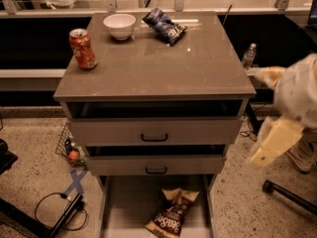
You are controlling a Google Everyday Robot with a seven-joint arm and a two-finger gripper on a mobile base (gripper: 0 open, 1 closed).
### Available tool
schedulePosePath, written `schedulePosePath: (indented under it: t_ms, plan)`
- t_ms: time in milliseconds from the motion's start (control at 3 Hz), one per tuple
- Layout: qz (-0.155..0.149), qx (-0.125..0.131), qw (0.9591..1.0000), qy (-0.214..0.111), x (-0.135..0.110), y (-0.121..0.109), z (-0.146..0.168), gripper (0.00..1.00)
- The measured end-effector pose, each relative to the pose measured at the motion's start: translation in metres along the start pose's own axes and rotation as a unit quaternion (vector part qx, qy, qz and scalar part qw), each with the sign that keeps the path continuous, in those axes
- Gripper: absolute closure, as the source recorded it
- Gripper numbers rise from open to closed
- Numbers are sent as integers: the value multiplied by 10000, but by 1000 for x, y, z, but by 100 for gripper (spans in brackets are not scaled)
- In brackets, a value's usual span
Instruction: Pick brown chip bag from bottom drawer and place on counter
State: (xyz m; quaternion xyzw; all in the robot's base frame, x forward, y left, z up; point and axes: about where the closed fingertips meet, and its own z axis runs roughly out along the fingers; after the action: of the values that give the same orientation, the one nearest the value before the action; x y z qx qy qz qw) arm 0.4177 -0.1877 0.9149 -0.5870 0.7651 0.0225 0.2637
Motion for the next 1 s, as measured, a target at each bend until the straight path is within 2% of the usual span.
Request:
schedulePosePath:
  t_ms: [333,667,1000]
  plan:
    - [394,-363,9966,-630,37,49,102,0]
    - [778,-461,9923,-848,53,67,171,0]
    - [839,-75,9925,-891,54,47,177,0]
